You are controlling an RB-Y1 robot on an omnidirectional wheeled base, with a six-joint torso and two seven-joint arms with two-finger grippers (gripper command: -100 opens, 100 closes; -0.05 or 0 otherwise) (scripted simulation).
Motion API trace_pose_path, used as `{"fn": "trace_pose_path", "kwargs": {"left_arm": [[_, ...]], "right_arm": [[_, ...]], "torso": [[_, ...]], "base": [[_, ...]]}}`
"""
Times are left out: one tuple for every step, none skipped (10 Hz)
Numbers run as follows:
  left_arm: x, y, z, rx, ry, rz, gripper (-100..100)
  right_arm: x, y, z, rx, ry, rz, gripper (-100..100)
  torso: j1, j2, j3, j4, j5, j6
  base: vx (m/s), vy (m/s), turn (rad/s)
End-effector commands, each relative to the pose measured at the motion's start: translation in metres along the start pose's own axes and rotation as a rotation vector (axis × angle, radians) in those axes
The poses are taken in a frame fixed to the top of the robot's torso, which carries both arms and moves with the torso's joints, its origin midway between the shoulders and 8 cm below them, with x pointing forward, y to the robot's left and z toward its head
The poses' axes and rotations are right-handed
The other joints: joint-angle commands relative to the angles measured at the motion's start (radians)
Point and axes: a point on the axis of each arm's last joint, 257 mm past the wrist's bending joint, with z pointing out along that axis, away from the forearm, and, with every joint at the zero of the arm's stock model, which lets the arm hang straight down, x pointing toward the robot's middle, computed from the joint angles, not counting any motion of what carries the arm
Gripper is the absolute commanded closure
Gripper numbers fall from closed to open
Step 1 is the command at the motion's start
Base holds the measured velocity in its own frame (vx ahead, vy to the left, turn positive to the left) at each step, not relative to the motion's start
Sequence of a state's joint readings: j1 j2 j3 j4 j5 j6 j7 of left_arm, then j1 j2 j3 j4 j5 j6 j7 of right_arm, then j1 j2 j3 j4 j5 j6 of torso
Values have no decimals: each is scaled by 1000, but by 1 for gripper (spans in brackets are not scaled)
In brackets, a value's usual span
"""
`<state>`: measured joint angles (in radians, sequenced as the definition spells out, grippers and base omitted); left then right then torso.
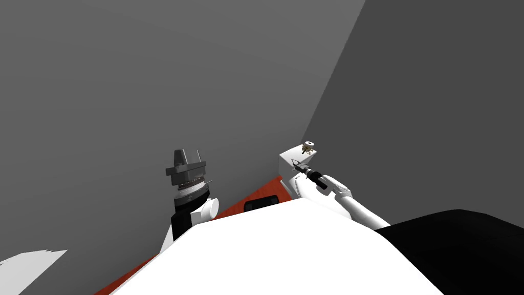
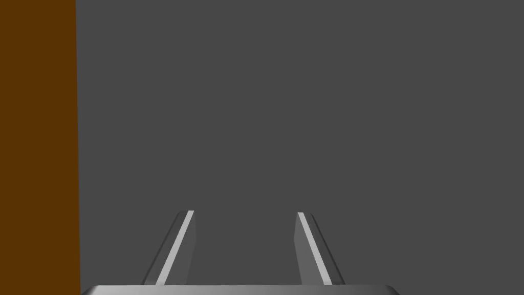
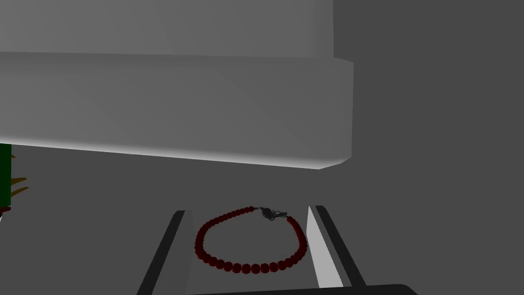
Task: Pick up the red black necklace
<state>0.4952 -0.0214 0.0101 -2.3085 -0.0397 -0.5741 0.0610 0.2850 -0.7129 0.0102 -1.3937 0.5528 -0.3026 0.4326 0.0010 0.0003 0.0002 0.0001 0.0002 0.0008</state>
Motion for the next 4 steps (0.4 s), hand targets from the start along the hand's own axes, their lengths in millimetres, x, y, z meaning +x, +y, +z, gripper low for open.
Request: {"fn": "trace_pose_path", "kwargs": {"left_arm": [[0,0,0,0,0,0,0],[0,0,0,0,0,0,0],[0,0,0,0,0,0,0],[0,0,0,0,0,0,0]], "right_arm": [[0,0,0,0,0,0,100],[0,0,0,0,0,0,0],[0,0,0,0,0,0,100],[0,0,0,0,0,0,0]], "torso": [[0,0,0,0,0,0],[0,0,0,0,0,0],[0,0,0,0,0,0],[0,0,0,0,0,0]], "base": [[0,0,0],[0,0,0],[0,0,0],[0,0,0]]}}
